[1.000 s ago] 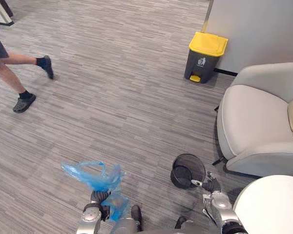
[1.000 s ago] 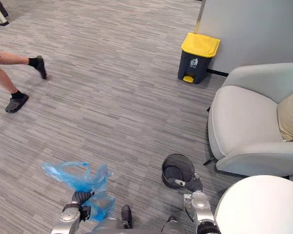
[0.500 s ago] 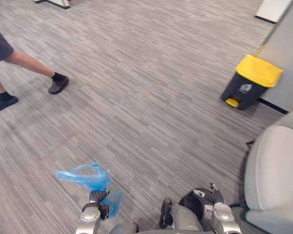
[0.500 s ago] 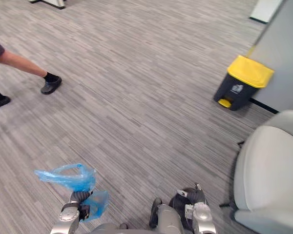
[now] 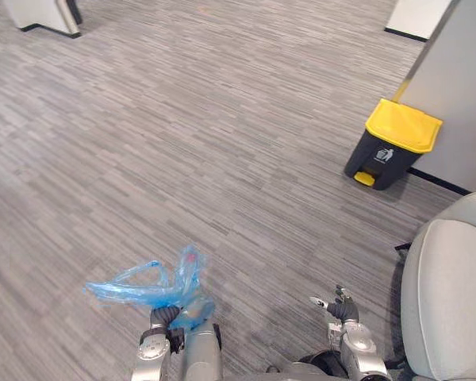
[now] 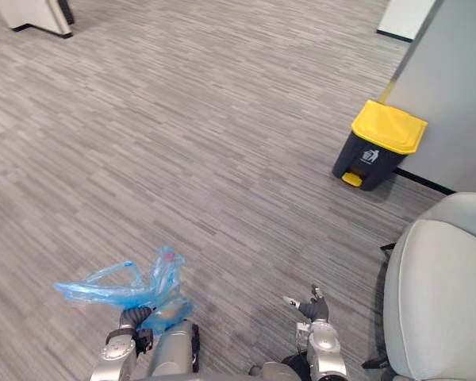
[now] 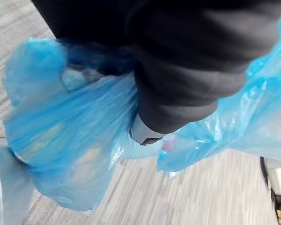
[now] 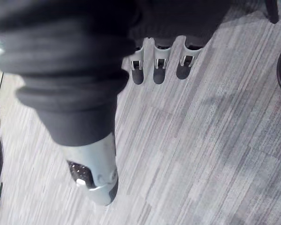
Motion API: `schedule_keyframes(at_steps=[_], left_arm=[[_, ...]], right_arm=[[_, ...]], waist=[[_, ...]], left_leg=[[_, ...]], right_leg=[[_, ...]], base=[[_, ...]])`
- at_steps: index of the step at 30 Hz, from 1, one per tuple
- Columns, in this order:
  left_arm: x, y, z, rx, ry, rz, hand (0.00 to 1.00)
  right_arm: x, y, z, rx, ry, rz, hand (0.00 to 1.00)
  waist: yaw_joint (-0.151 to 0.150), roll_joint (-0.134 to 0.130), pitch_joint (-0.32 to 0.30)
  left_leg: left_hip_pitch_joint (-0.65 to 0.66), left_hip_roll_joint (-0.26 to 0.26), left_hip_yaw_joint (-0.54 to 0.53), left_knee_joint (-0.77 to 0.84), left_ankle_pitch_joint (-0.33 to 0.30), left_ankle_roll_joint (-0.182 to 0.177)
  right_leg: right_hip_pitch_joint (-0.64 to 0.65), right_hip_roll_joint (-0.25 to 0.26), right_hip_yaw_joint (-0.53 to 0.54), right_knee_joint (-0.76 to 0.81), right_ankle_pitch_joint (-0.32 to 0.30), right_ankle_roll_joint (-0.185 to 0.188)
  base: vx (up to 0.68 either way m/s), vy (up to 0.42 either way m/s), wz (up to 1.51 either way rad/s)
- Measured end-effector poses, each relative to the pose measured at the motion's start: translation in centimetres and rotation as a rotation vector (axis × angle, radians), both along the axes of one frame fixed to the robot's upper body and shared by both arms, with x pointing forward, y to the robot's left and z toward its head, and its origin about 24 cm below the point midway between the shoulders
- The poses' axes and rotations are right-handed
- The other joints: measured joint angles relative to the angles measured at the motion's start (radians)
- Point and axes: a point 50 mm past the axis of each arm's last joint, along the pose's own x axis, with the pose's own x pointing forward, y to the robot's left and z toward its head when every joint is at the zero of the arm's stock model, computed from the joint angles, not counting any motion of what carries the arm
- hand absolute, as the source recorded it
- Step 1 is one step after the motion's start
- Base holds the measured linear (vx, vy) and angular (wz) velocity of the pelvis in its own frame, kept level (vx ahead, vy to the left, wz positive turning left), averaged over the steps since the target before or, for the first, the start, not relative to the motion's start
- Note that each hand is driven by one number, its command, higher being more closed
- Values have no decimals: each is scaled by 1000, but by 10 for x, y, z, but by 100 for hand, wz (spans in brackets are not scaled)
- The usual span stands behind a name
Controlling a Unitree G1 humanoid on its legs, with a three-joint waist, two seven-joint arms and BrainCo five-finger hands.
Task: Gather rubbish on tea table into small bin, then transfer packed bag to large trash can.
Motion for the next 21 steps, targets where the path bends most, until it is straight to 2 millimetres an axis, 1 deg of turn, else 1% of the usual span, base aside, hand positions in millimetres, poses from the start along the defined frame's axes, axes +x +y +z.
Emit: schedule_keyframes(at_steps=[1,2,3,4,5,6,7,8,9,10,11,12,13,14,15,16,17,18,19,20,21], left_arm=[[0,0,0,1,1,-5,100],[0,-4,-1,-1,6,-24,100],[1,-5,-1,2,9,-39,100],[0,-3,0,13,10,-53,100],[0,-4,0,18,14,-66,100],[0,-3,0,23,15,-69,100],[1,-1,0,31,15,-73,100],[0,1,1,34,16,-72,100],[1,1,1,37,16,-75,100],[1,2,1,41,17,-77,100],[1,4,1,47,18,-79,100],[1,6,1,52,23,-79,100],[1,11,0,64,36,-81,100],[0,16,-2,77,55,-85,100],[1,13,-5,68,67,-87,100],[2,12,-5,63,70,-85,100],[5,13,-4,63,61,-77,100],[8,10,-3,52,52,-73,100],[12,4,-3,35,40,-73,100],[12,2,-2,27,35,-69,100],[11,-1,-1,11,19,-58,100]], right_arm=[[2,3,2,6,-12,2,0],[4,3,3,5,-20,2,0],[4,3,3,5,-20,3,0],[3,4,2,6,-17,5,0],[3,6,2,7,-13,12,0],[2,7,2,7,-9,17,0],[3,8,1,8,-7,27,0],[3,10,1,8,-5,33,0],[4,10,1,8,-6,36,0],[5,10,2,8,-10,38,0],[6,10,2,8,-11,40,0],[8,11,1,7,-1,48,0],[9,10,-3,4,27,59,0],[5,6,-7,-12,56,69,0],[1,0,-9,-31,79,72,0],[1,-6,-10,-45,94,70,0],[5,-9,-8,-49,81,58,0],[5,-15,-7,-49,78,26,0],[0,-19,-8,-52,92,10,0],[-2,-18,-9,-51,96,14,0],[-3,-11,-9,-44,84,30,0]], waist=[[9,-4,1],[17,-18,-6],[17,-15,-5],[18,0,4],[16,-10,1],[15,2,8],[7,-3,7],[-8,3,13],[-13,2,14],[-15,0,15],[-16,0,15],[-20,-1,18],[-36,-2,18],[-42,-7,18],[-49,2,18],[-36,31,18],[-37,36,18],[-51,49,27],[-62,57,34],[-66,57,35],[-60,57,35]], left_leg=[[28,-16,46,-8,-29,10],[65,-26,82,-17,-51,25],[86,-28,98,-21,-59,33],[114,-31,116,-26,-77,40],[156,-36,136,-43,-101,51],[177,-38,145,-53,-112,55],[216,-38,149,-65,-130,54],[246,-37,154,-82,-141,49],[291,-32,173,-107,-151,40],[334,-26,192,-130,-159,20],[354,-22,201,-142,-161,10],[385,-17,211,-162,-162,5],[420,-13,216,-192,-161,-6],[464,-33,205,-227,-162,-38],[475,-19,192,-237,-162,-43],[482,7,183,-241,-145,-70],[482,11,169,-242,-112,-95],[498,11,144,-225,-62,-99],[491,30,116,-116,4,-95],[468,46,98,-13,49,-91],[382,91,70,229,115,-91]], right_leg=[[-19,-32,25,42,-2,5],[-49,-54,37,130,12,29],[-70,-63,43,186,24,47],[-108,-74,45,275,51,64],[-167,-86,41,415,92,77],[-199,-88,36,482,96,84],[-257,-89,8,581,88,70],[-295,-90,-25,620,77,51],[-344,-90,-82,618,64,27],[-393,-90,-149,572,55,11],[-415,-90,-184,536,54,8],[-436,-88,-241,454,56,5],[-451,-77,-308,309,92,-30],[-439,-48,-333,176,254,-134],[-420,-25,-338,171,242,-192],[-410,-3,-336,160,236,-199],[-409,0,-335,160,212,-204],[-376,-1,-347,160,193,-207],[-302,7,-369,134,188,-212],[-252,17,-371,100,188,-212],[-156,41,-362,28,188,-213]], base=[[371,303,-88],[299,255,-79],[286,216,-62],[280,169,-48],[275,141,-44],[296,86,-38],[246,36,-20],[401,-7,-17],[428,-53,-21],[447,-70,-28],[331,-62,-33],[469,-112,-17],[501,-121,-5],[651,-120,3],[461,-53,-23],[558,-99,-34],[541,-150,-23],[640,-203,14],[530,-168,24],[478,-135,4],[413,-87,-40]])
